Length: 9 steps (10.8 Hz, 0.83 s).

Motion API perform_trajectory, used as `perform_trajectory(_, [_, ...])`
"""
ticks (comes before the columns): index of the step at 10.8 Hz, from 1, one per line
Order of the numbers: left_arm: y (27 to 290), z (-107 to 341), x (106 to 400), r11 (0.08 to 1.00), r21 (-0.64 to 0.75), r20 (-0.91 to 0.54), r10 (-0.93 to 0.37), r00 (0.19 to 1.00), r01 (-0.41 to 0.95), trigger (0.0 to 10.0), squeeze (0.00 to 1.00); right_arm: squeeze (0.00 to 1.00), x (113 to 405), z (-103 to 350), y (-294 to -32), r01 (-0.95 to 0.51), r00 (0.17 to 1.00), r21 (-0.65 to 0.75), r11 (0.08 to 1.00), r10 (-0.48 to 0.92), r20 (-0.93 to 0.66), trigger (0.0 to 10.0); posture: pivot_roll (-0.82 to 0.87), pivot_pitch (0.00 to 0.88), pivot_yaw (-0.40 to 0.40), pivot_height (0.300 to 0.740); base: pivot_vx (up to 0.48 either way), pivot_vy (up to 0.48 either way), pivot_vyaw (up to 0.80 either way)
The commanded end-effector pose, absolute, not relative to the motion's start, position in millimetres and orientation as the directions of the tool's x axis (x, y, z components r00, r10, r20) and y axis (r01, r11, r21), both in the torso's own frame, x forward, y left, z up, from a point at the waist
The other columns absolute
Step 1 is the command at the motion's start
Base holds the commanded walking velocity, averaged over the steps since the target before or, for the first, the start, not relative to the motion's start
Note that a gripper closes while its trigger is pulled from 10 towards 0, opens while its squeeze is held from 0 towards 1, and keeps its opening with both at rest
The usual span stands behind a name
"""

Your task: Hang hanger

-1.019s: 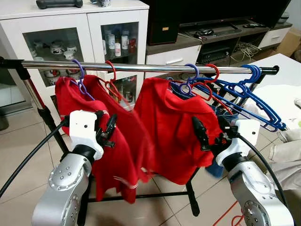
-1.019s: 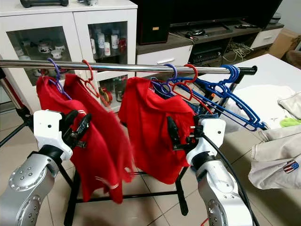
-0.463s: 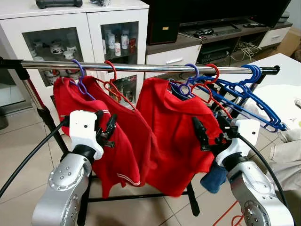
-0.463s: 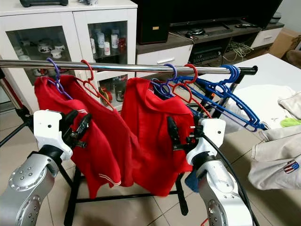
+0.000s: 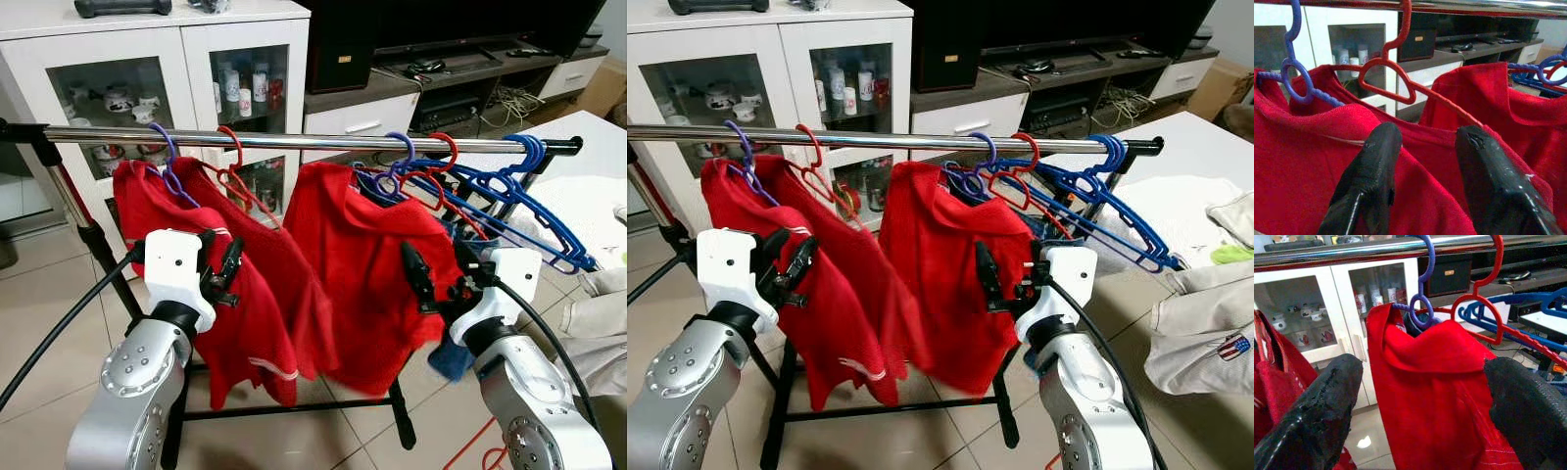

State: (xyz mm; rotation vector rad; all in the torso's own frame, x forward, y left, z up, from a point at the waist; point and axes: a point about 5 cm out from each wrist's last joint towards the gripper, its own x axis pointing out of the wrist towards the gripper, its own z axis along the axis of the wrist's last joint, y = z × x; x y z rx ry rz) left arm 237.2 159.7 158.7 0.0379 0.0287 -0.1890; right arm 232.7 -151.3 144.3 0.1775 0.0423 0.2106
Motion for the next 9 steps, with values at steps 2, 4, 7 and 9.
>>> perform_trajectory(2, [157.6,153.3,235.4,0.978,0.036,-0.074,-0.202,0.977,0.205,10.0,0.00,0.00,237.8,134.0,-146.3,-0.223,0.968,0.229,0.947,0.244,-0.064,10.0,0.12,0.012,-0.080,0.740,0.000,0.000,0.00])
perform_trajectory(4, [158.3,152.8,235.6,0.978,0.038,-0.079,-0.201,0.976,0.204,10.0,0.00,0.00,238.4,133.7,-146.2,-0.224,0.967,0.231,0.947,0.245,-0.065,10.0,0.12,0.014,-0.080,0.740,0.000,0.000,0.00])
perform_trajectory(7, [161.3,154.8,237.3,0.981,0.024,-0.081,-0.189,0.979,0.191,10.0,0.00,0.00,243.6,138.7,-140.8,-0.250,0.962,0.226,0.941,0.268,-0.053,10.0,0.13,0.025,-0.094,0.740,0.000,0.000,0.00])
perform_trajectory(9, [165.8,163.0,233.3,0.991,-0.004,-0.048,-0.136,0.990,0.136,10.0,0.00,0.00,258.4,148.9,-127.6,-0.343,0.932,0.211,0.915,0.359,-0.043,10.0,0.15,0.046,-0.162,0.740,0.000,0.000,0.00])
